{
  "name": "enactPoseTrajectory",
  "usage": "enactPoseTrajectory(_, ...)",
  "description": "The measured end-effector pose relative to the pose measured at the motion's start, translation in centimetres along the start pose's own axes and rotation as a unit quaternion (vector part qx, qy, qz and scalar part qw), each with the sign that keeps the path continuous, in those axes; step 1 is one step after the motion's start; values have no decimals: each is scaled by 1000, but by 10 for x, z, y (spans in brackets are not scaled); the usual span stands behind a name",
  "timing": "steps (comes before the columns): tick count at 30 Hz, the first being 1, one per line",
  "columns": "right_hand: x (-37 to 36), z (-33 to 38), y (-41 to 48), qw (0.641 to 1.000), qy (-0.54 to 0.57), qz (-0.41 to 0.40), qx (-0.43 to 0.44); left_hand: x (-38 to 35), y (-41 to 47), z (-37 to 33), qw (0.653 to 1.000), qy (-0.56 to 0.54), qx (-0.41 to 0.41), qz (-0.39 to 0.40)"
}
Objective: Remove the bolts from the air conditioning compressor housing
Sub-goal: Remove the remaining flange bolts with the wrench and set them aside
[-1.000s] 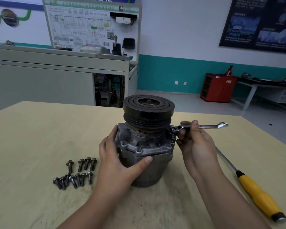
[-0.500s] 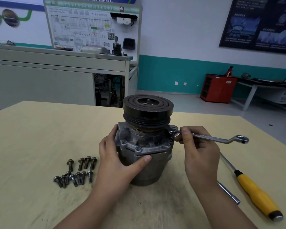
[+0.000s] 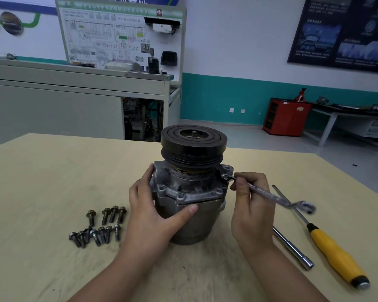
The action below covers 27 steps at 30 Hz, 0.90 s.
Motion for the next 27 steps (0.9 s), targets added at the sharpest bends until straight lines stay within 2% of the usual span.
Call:
enactPoseTrajectory(5, 3, -6, 10, 982, 101, -19, -159, 0, 0, 0, 1000, 1, 2, 1)
enactPoseTrajectory(9, 2, -13, 16, 940, 185, -10, -287, 0, 0, 0, 1000, 0, 2, 3)
enactPoseTrajectory(13, -3, -14, 22, 904, 231, -7, -359, 0, 1, 0, 1000, -2, -6, 3)
enactPoseTrajectory(20, -10, -13, 24, 847, 324, -16, -422, 0, 1, 2, 1000, 2, -12, 2)
enactPoseTrajectory(24, -10, -9, 26, 848, 333, -22, -412, 0, 1, 2, 1000, 3, -6, 1)
enactPoseTrajectory(27, -4, -5, 29, 871, 334, -33, -360, 0, 1, 3, 1000, 10, -7, 2)
Point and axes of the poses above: each hand's wrist, its own y-axis towards the middle knuckle, its own x-axis out of the back of the hand, z = x × y, the point moved 2 cm from there along y, towards the middle knuckle, and after that the axes turned 1 degree about -x, right-handed, at the moved point
